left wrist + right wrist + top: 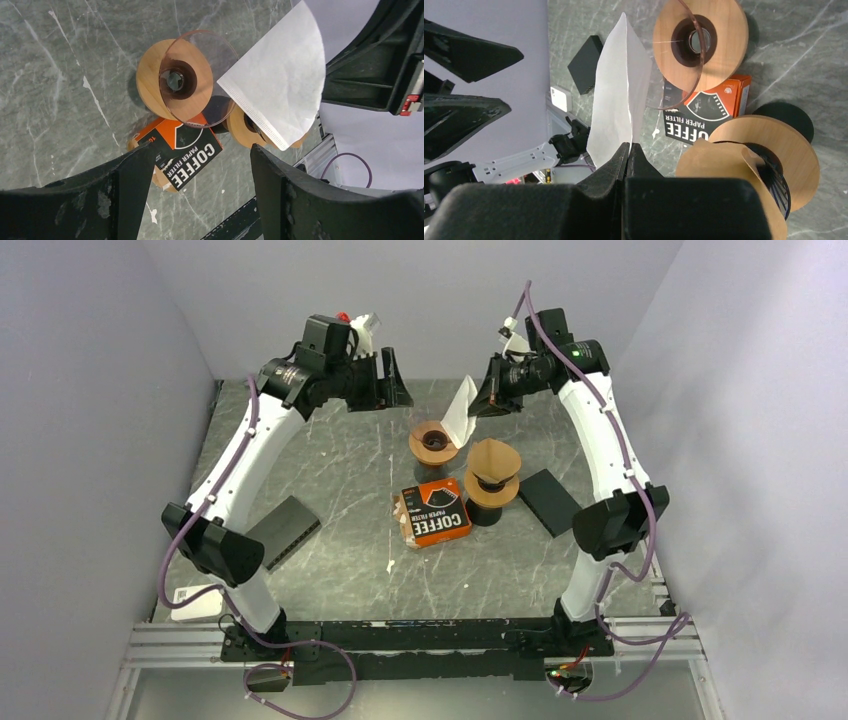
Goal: Place the coffee filter in the dripper
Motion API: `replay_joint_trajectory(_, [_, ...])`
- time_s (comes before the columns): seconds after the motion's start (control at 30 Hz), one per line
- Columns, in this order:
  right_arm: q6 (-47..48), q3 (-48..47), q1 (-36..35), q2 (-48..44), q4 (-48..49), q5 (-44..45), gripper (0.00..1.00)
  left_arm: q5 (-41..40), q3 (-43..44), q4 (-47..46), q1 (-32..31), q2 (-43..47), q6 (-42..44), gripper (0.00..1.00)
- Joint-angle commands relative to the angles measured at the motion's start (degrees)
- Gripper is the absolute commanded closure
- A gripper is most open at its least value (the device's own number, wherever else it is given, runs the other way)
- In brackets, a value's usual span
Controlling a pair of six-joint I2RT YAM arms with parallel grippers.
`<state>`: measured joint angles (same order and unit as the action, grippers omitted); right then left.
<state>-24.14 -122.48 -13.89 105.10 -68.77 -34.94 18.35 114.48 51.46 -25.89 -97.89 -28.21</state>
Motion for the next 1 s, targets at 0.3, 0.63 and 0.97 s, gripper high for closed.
replay_joint_trajectory(0.3, [-0.9,-8.9,-1.8,6.4,-5.5,1.5,1.0,1.3,-0.2,-2.9,-1.3,0.6,-1.4,0.25])
replay_joint_trajectory(0.63, [0.1,-9.9,-2.9,7.8,-7.4,2.9,0.94,1.4,-0.5,-3.3,-1.4,0.4,-2.1,0.25])
replay_joint_trajectory(0.97, [0.8,-8.5,-3.9,7.9,-5.8,3.6,0.83,1.7,-1.2,-4.2,-1.3,0.5,-2.4,0.24])
